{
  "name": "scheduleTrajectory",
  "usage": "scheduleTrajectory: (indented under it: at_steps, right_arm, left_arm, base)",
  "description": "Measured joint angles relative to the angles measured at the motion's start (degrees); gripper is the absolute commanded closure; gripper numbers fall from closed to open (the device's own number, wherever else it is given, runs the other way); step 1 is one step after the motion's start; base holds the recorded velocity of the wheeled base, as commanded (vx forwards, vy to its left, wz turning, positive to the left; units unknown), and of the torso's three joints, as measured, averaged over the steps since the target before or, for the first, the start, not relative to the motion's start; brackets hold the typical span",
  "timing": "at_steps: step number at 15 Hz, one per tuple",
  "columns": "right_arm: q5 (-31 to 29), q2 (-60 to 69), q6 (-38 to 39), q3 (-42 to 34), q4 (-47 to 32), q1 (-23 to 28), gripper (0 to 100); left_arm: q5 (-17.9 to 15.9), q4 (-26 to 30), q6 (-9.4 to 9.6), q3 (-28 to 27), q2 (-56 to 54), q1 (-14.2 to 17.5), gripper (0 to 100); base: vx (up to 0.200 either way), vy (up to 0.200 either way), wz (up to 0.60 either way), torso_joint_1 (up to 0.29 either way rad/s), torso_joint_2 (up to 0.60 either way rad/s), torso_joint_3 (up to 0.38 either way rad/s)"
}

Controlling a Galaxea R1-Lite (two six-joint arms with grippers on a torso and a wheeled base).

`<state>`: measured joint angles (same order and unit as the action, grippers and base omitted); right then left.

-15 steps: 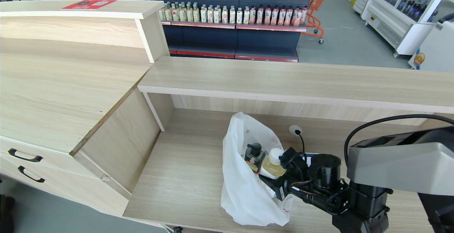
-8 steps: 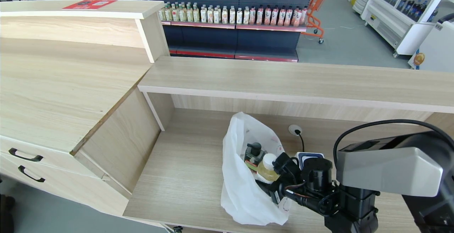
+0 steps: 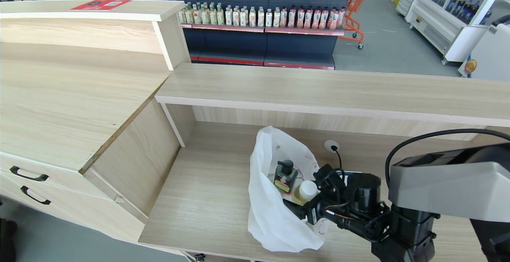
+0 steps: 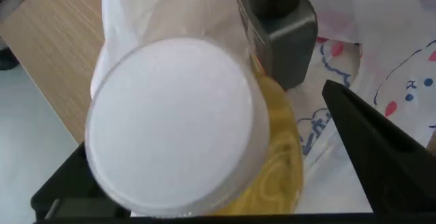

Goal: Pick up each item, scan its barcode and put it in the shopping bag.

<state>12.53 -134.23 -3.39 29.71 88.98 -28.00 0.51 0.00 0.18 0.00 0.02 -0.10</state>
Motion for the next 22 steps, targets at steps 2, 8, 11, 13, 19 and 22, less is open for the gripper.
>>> scheduleTrajectory:
  at_steps: [2, 8, 11, 13, 19, 22]
  right_arm:
    - [0.09, 3.11, 4.56, -0.72, -0.09, 0.00, 0]
    - [0.05, 17.55, 8.12, -7.96, -7.47, 1.18, 0]
    - [-0.24, 32.55, 10.64, -11.17, -19.13, 2.62, 0]
    - [-1.97, 44.85, 11.22, -12.68, -28.38, 4.24, 0]
    - [-10.15, 87.74, 8.89, -23.43, -61.32, 14.81, 0]
    - [-13.31, 110.53, 6.28, -26.66, -80.18, 20.87, 0]
  left_arm:
    - [0.00, 0.00, 0.00, 0.00, 0.00, 0.00, 0]
    - [-0.02, 0.00, 0.02, 0.00, 0.00, 0.05, 0]
    - [-0.02, 0.00, 0.00, 0.00, 0.00, 0.02, 0]
    - [-0.05, 0.00, 0.00, 0.00, 0.00, 0.00, 0]
    - [0.00, 0.00, 0.00, 0.00, 0.00, 0.02, 0]
    - [-0.02, 0.00, 0.02, 0.00, 0.00, 0.00, 0]
  base:
    - [0.000, 0.000, 0.00, 0.000, 0.00, 0.000]
    - [0.000, 0.000, 0.00, 0.000, 0.00, 0.000]
    - [0.000, 0.000, 0.00, 0.000, 0.00, 0.000]
    - [0.000, 0.000, 0.00, 0.000, 0.00, 0.000]
    - [0.000, 0.000, 0.00, 0.000, 0.00, 0.000]
    - [0.000, 0.000, 0.00, 0.000, 0.00, 0.000]
